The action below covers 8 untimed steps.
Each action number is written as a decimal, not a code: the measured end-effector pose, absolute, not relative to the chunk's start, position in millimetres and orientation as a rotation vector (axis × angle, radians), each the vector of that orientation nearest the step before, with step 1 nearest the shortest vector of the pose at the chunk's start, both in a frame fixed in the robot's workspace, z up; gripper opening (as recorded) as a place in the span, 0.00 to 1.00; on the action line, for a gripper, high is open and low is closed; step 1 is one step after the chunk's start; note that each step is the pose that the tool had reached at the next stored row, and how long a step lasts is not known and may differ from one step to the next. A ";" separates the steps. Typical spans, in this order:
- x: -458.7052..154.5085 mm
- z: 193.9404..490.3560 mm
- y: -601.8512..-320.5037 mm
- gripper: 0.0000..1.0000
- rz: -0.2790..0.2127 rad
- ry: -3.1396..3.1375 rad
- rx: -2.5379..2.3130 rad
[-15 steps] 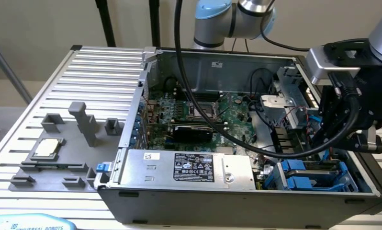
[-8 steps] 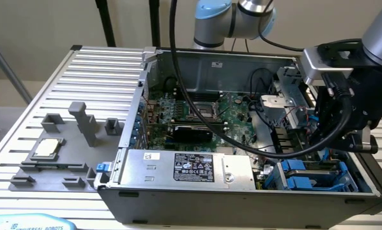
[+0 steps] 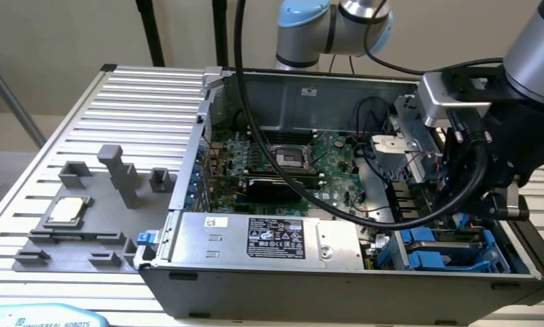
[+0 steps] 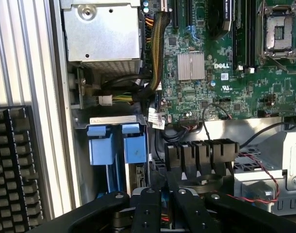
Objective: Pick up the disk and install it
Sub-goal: 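Insert the second disk wire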
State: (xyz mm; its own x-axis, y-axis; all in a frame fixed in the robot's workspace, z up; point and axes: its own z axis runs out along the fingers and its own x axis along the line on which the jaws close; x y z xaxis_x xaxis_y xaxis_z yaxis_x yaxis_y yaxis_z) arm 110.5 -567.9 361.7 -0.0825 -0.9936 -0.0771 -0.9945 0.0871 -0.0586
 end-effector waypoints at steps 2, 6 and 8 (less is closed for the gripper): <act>110.4 359.2 -568.6 0.16 0.013 2.242 -2.060; 110.4 354.9 -569.7 0.16 0.009 2.240 -2.062; 110.4 354.1 -570.5 0.16 0.005 2.242 -2.064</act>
State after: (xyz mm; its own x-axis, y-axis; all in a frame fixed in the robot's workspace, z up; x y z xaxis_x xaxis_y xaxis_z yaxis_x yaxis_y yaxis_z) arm 110.4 -570.5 354.1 -0.0800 -0.9942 -0.0713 -0.9945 0.0844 -0.0615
